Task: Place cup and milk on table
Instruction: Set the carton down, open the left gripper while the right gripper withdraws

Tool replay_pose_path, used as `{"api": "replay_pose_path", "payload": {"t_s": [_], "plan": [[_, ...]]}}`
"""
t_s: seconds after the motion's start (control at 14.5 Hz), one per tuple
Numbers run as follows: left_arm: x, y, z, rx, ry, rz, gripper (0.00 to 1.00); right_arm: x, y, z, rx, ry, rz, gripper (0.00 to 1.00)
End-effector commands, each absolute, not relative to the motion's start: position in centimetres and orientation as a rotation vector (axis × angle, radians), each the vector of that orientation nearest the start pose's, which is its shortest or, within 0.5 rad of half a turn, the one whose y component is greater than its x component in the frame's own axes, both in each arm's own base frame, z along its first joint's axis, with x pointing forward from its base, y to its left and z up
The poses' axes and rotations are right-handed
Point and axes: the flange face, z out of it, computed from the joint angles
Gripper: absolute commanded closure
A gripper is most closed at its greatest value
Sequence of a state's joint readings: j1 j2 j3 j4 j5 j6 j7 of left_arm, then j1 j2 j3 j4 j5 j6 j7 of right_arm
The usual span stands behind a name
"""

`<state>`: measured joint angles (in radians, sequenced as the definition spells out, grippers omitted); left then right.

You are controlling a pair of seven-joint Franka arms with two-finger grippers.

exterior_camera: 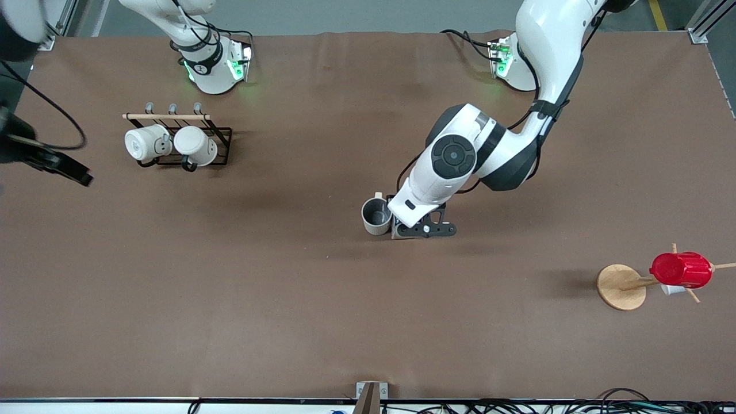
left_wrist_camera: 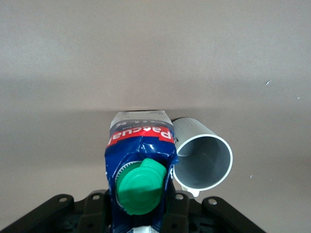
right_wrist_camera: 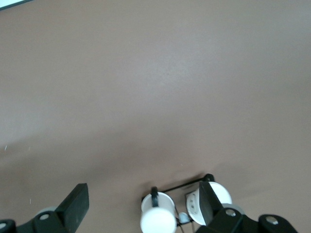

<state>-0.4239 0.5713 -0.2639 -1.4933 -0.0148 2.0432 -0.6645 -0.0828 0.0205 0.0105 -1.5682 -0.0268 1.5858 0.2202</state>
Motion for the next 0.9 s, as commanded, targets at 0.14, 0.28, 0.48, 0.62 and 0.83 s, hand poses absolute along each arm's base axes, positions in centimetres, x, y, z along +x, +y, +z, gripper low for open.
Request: {"api": "replay_pose_path", "payload": {"t_s": [0.14,0.28,0.48,0.62,0.83], "plan": [[56.0,-42.9,33.5,-3.244,-0.077,0.184,0.65,54.4,-5.8,65.7,-3.11,0.302,-0.003,0.0],[56.0,-42.9,33.1,-3.241,-0.081,0.193,0.54,54.5,-5.1,65.7,-3.112,0.285,-0.007,0.0],[56.2,-42.7,34.2,-3.25,-0.082,0.171,0.0,54.4,-5.4,65.7,-3.07,0.29,-0.006,0.0],[57.0,-41.4,37.1,-3.243,-0.088,0.094,0.0,54.5,-5.6,65.6,-3.068,0.295,-0.006,0.0],[59.4,-34.1,45.4,-3.156,-0.154,-0.097,0.0,54.5,-5.4,65.6,-3.064,0.287,-0.006,0.0]]}}
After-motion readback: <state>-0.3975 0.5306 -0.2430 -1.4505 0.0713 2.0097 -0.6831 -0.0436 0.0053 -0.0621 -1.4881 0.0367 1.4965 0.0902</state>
